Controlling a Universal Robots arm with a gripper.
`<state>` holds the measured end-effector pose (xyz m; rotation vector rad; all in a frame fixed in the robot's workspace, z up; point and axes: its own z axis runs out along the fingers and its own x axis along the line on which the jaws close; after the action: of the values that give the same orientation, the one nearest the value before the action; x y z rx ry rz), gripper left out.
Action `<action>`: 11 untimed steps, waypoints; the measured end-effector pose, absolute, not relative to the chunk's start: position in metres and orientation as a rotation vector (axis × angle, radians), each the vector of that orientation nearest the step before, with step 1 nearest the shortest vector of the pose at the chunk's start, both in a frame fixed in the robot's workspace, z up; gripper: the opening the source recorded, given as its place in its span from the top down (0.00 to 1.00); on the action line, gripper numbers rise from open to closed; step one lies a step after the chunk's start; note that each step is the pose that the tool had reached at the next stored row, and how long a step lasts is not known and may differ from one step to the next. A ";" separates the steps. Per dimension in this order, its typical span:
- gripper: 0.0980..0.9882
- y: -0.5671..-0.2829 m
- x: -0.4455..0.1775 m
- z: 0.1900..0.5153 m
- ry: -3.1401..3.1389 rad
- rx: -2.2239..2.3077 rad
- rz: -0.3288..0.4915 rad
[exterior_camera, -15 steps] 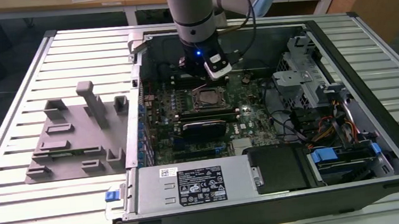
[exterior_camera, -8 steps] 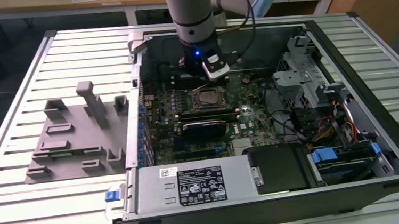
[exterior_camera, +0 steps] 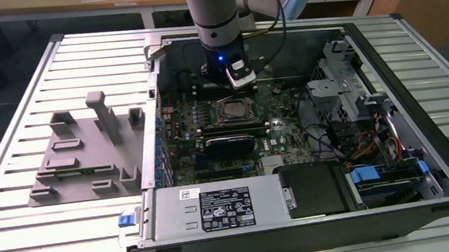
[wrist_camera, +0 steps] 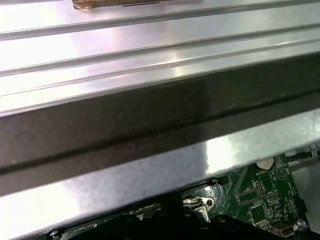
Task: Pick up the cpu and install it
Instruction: 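Install the first cpu locking lever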
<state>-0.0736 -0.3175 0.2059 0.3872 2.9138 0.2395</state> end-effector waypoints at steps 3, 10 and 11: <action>0.99 -0.317 -0.074 0.206 2.914 0.388 0.239; 0.99 -0.317 -0.074 0.204 2.931 0.285 0.250; 0.99 -0.317 -0.074 0.204 2.934 0.265 0.252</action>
<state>-0.0736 -0.3174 0.2039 0.2650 2.9335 0.2517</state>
